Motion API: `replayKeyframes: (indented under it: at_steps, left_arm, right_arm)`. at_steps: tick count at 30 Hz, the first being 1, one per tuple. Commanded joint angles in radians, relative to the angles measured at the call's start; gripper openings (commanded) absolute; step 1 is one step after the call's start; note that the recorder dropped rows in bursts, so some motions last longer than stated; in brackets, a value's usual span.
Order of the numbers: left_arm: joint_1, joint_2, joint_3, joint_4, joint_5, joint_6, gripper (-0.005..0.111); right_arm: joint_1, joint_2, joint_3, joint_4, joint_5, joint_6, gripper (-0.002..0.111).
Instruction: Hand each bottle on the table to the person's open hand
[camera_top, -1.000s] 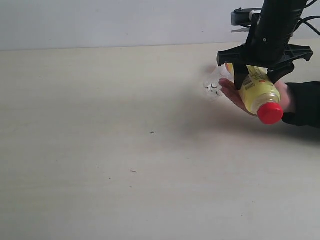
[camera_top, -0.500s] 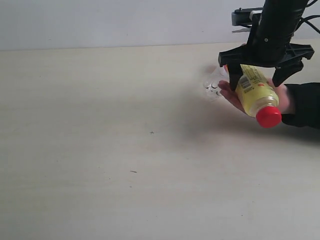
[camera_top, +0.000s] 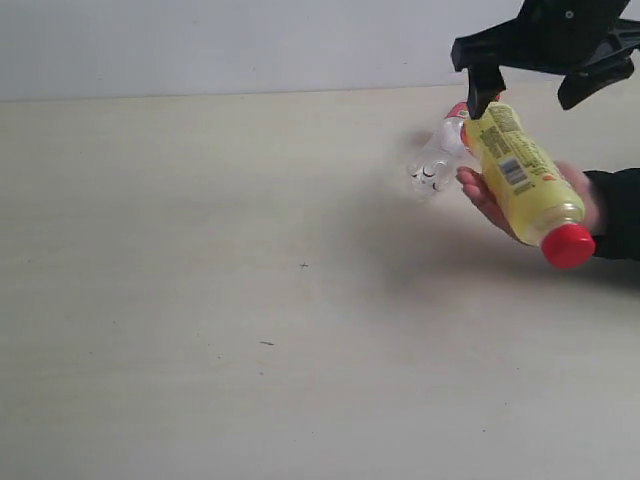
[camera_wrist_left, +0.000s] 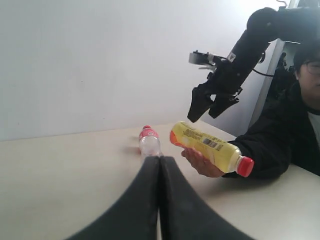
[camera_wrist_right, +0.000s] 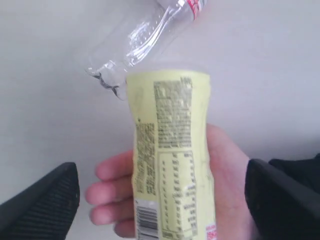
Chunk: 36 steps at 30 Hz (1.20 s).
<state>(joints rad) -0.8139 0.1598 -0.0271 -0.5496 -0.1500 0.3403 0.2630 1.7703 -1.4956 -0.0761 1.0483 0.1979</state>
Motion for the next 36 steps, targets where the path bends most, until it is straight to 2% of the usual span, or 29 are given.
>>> replayKeyframes:
  at_steps: [1,17,36]
  left_arm:
    - [0.001,-0.005,0.004,-0.003,0.000,-0.003,0.000]
    - [0.001,-0.005,0.004,-0.003,0.000,-0.003,0.000]
    - [0.001,-0.005,0.004,-0.003,0.000,-0.003,0.000]
  right_arm:
    - [-0.001,-0.093,-0.009,-0.013,-0.010,-0.029,0.084]
    - [-0.001,-0.340,-0.009,-0.009,0.002,-0.057,0.084]
    - [-0.001,-0.354,-0.009,-0.007,0.010,-0.063,0.084]
